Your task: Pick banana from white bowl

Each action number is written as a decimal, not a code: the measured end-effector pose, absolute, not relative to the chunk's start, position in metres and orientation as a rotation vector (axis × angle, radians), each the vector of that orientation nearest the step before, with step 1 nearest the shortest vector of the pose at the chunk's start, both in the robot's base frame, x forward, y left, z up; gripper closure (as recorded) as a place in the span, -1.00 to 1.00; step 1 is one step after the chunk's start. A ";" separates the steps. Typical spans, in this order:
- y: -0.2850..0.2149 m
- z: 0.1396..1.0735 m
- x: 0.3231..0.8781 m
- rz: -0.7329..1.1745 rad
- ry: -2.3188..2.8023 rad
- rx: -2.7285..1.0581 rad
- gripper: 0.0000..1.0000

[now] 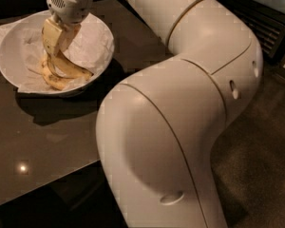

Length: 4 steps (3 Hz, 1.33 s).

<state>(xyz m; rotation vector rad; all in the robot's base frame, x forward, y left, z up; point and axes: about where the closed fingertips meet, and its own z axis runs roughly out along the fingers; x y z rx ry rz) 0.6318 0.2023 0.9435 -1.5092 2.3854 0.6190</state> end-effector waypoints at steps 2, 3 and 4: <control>0.195 0.963 0.619 0.550 2.412 -1.478 1.00; 0.195 0.968 0.620 0.524 2.410 -1.465 1.00; 0.193 0.986 0.610 0.490 2.399 -1.454 1.00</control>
Offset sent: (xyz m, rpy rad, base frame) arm -0.0210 -0.0190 0.0355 -0.0719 -0.0319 -0.0509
